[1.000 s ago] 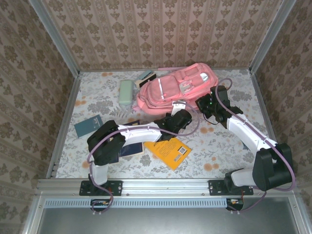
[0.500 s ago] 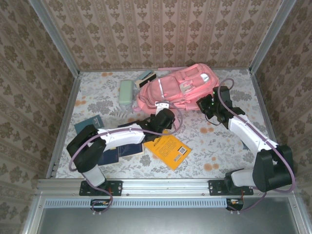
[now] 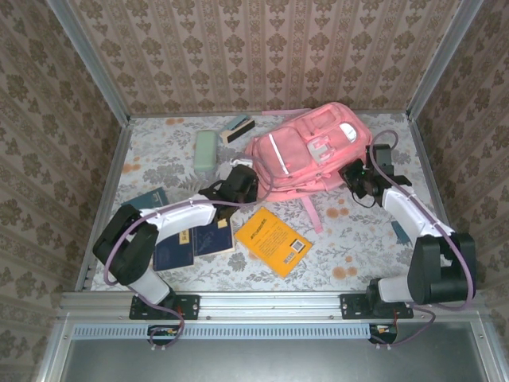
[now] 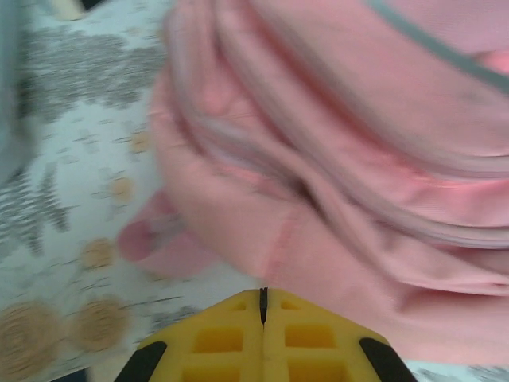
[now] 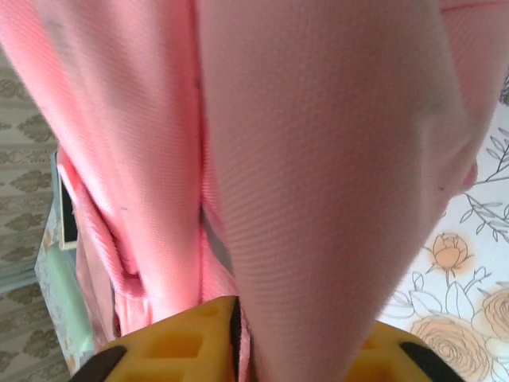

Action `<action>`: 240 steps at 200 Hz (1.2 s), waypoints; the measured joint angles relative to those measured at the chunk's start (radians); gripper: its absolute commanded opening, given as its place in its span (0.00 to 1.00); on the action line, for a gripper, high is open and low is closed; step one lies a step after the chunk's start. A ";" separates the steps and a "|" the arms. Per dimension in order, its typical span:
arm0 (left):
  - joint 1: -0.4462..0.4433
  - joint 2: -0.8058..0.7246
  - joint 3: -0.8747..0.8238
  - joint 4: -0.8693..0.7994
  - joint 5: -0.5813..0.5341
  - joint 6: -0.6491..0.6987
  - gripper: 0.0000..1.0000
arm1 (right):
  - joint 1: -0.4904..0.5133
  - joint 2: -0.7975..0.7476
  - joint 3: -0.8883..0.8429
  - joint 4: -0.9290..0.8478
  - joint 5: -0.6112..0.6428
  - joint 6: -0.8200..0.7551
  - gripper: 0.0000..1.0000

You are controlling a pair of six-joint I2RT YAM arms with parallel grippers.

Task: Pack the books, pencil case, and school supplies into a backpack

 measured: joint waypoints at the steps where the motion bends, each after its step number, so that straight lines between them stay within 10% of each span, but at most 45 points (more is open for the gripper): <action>1: -0.002 0.003 0.004 0.000 0.005 0.002 0.00 | 0.000 0.003 0.002 -0.002 0.001 0.000 0.33; 46: -0.069 0.078 0.088 0.008 0.126 0.024 0.00 | -0.025 0.061 0.058 -0.021 0.005 -0.090 0.48; 100: -0.073 0.168 0.179 -0.026 0.285 0.030 0.27 | -0.019 0.056 0.042 -0.054 -0.001 -0.110 0.68; 240: -0.098 0.320 0.376 -0.168 0.472 0.036 0.37 | -0.003 -0.067 -0.089 -0.095 0.001 -0.153 0.74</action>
